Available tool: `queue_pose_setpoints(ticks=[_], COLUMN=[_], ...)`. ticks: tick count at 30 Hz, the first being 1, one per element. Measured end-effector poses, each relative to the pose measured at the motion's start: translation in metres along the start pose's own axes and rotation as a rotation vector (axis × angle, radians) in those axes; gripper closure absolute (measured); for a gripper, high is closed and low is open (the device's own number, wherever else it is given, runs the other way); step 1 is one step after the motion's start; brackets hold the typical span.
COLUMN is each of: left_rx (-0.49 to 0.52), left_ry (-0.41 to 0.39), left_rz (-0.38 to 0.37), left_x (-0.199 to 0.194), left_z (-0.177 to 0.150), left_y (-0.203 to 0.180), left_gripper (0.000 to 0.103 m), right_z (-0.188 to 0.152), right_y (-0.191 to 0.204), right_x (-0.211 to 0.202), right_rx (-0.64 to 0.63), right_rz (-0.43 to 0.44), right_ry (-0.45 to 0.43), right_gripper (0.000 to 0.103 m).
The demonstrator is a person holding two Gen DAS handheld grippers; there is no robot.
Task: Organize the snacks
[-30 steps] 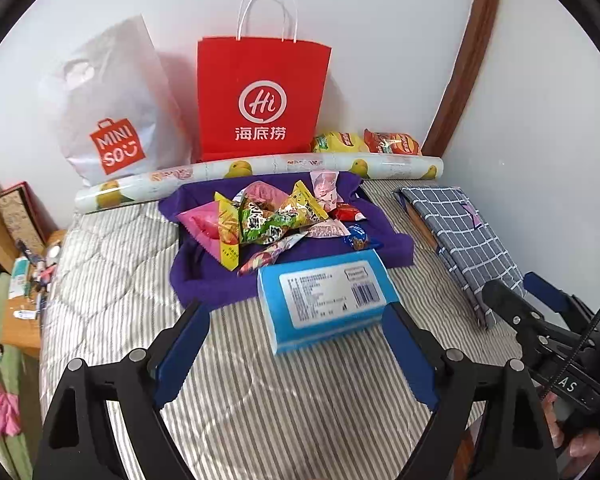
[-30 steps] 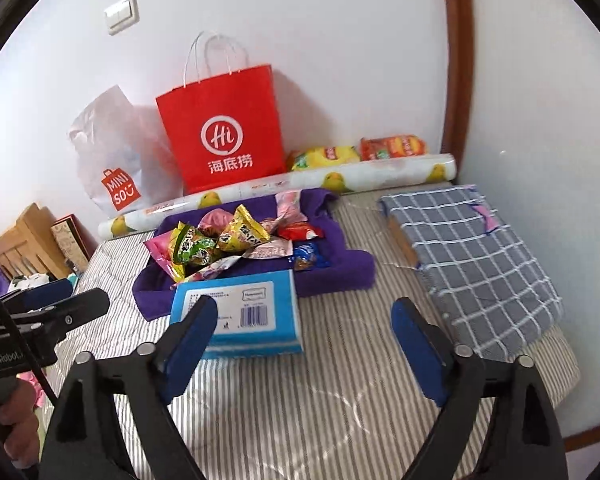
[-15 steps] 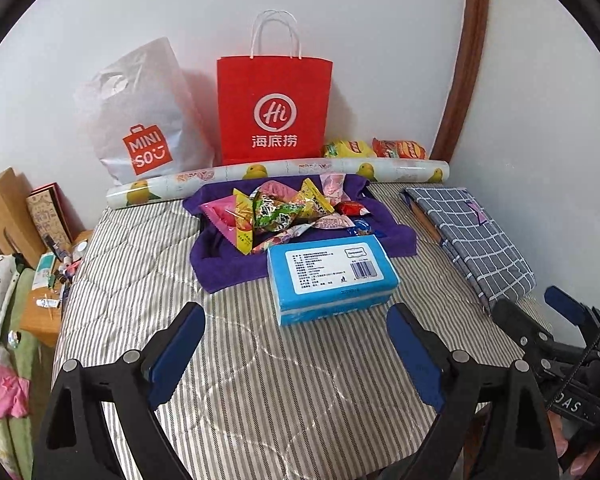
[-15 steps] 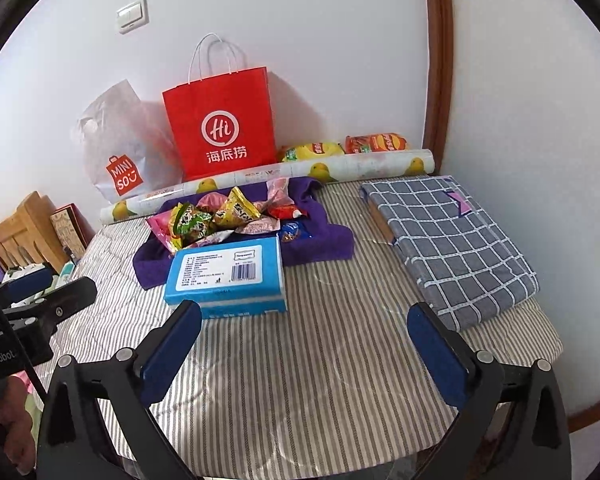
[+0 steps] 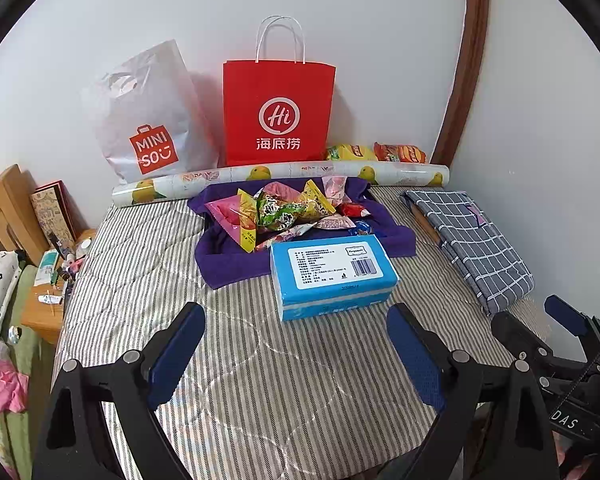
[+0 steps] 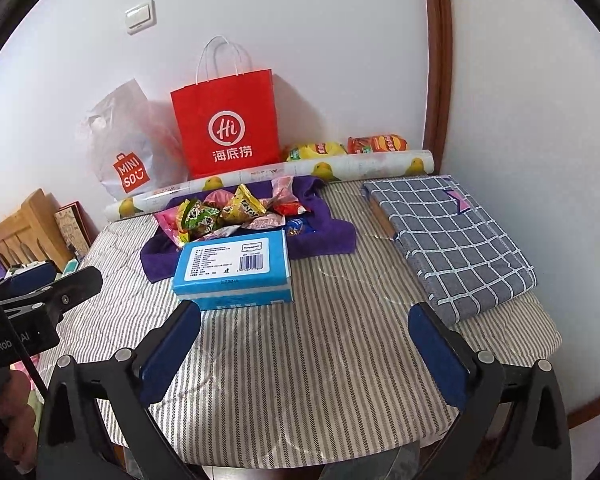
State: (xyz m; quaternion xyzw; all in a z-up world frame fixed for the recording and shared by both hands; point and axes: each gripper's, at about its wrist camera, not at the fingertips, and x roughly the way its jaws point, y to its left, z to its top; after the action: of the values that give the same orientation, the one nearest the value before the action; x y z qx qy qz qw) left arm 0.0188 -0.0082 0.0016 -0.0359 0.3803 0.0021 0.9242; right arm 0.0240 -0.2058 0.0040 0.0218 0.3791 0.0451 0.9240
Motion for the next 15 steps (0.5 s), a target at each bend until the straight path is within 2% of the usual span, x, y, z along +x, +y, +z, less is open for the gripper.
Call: queue_pose_setpoints(ticks=[15], left_rx=[-0.003], left_ry=[0.001], left_rz=[-0.004], left_x=[-0.0013], left_z=[-0.0015], left_y=[0.0000], left_gripper=[0.011], right_z=[-0.0008], right_y=[-0.0010], right_x=[-0.0065], right_rx=[0.008], right_rz=[-0.016], right_ry=[-0.013], right_gripper=[0.001])
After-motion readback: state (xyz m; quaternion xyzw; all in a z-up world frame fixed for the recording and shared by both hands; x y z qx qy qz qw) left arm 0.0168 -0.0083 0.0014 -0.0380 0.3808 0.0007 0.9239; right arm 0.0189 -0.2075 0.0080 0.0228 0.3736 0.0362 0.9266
